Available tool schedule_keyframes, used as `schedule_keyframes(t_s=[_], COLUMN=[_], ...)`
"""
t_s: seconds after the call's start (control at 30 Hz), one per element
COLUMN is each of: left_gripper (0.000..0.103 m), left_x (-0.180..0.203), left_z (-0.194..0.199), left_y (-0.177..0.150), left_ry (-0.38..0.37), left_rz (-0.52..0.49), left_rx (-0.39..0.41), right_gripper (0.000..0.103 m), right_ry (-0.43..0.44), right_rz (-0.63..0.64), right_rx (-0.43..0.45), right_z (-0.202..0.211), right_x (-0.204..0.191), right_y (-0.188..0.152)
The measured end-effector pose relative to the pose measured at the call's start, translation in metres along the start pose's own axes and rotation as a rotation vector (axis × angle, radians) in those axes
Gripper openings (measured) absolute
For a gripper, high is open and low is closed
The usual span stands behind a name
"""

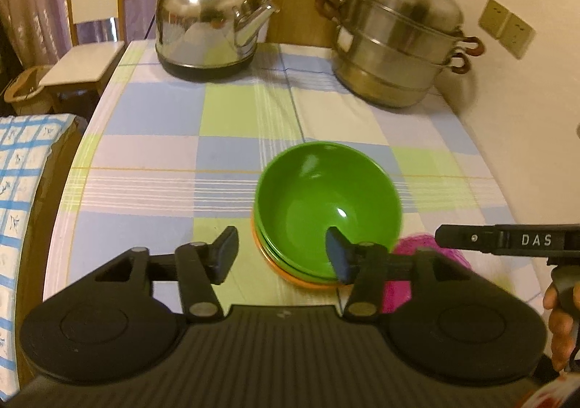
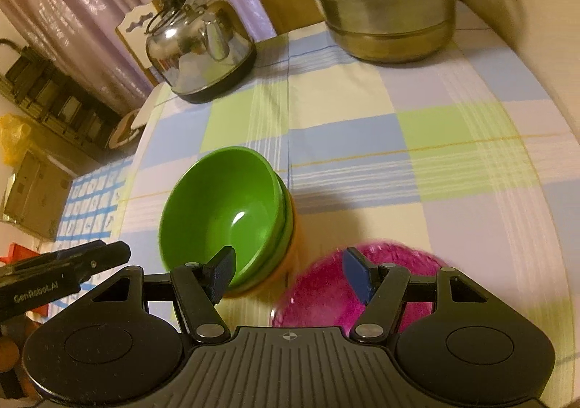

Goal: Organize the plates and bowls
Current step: 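Lift both open tools up and back from the bowl stack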

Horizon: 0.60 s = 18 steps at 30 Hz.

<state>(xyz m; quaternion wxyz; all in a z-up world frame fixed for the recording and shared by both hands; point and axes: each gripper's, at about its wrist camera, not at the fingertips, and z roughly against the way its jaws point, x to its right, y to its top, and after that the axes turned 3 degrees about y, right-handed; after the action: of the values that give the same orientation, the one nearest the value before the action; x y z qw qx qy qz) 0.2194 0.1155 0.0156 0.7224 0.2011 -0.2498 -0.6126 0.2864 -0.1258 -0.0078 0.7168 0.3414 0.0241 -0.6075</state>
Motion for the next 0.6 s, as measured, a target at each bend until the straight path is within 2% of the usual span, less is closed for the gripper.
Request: schedule_keyframes(t_s=[0.03, 0.17, 0.33, 0.6], left_gripper=[0.062, 0.069, 0.085, 0.093], left_x=[0.002, 0.012, 0.023, 0.042], left_z=[0.005, 0.027, 0.049, 0.069], left_y=[-0.003, -0.018, -0.045, -0.094], left_ry=[-0.003, -0.009, -0.018, -0.001], left_rz=[-0.007, -0.023, -0.022, -0.024], left_rx=[0.008, 0.043, 0.064, 0.073], right_gripper=[0.065, 0.066, 0.071, 0.074], right_ry=[0.001, -0.012, -0.051, -0.084], right_rz=[-0.005, -0.006, -0.005, -0.024], right_rx=[0.009, 0.041, 0.059, 0.062], right_z=[0.006, 0.030, 0.055, 0.081], right_x=[0.000, 0.000, 0.003, 0.009], right_y=[-0.004, -0.023, -0.051, -0.099])
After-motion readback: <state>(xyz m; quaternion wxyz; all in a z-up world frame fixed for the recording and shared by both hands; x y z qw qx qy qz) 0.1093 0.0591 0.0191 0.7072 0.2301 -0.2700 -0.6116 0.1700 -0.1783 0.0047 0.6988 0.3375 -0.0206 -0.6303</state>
